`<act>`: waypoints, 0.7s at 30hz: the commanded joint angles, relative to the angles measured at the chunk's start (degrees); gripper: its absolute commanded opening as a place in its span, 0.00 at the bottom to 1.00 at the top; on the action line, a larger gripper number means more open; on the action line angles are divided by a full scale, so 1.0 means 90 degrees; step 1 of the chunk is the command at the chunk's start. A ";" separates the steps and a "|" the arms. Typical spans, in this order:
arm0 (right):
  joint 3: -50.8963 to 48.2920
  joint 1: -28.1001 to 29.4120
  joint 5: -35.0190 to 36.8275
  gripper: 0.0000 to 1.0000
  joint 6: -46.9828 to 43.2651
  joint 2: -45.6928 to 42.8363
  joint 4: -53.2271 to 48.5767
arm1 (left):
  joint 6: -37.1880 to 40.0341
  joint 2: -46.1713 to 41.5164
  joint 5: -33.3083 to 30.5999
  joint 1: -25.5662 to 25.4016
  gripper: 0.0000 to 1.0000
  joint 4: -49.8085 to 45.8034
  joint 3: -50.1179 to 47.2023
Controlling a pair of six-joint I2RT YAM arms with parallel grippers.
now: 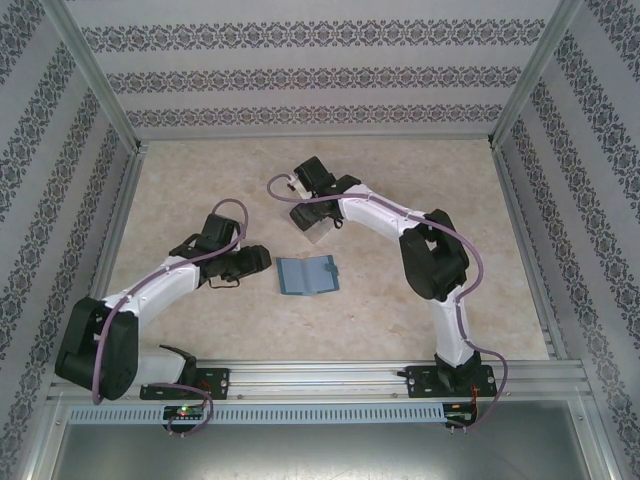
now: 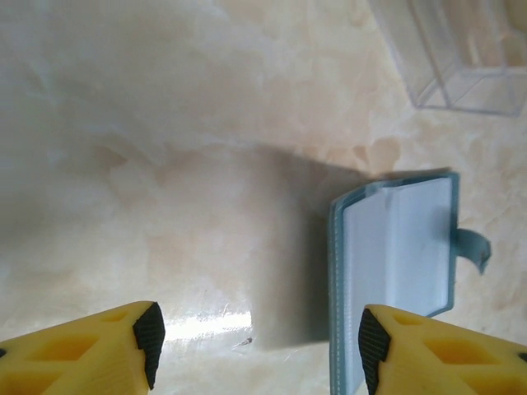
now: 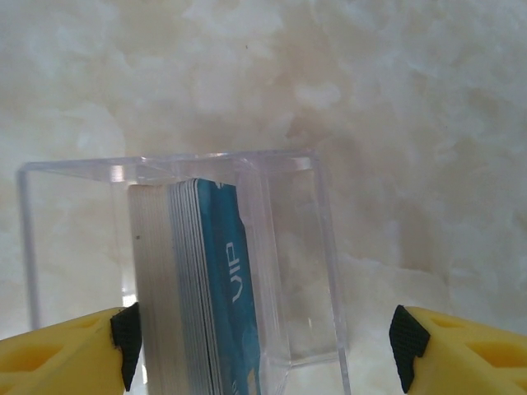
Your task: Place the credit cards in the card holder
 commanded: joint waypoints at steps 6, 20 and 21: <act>0.0257 -0.0053 0.0355 0.79 -0.0033 0.0190 -0.0240 | -0.0102 -0.0398 0.0042 0.0277 0.67 -0.0306 -0.0139; 0.0410 -0.0028 0.2058 0.56 0.0807 0.0243 -0.0261 | -0.0035 -0.0462 -0.0137 0.0284 0.67 -0.0260 -0.0247; 0.0435 -0.0025 0.2194 0.53 0.0948 0.0261 -0.0379 | -0.0030 -0.0417 -0.0124 0.0283 0.67 -0.0274 -0.0213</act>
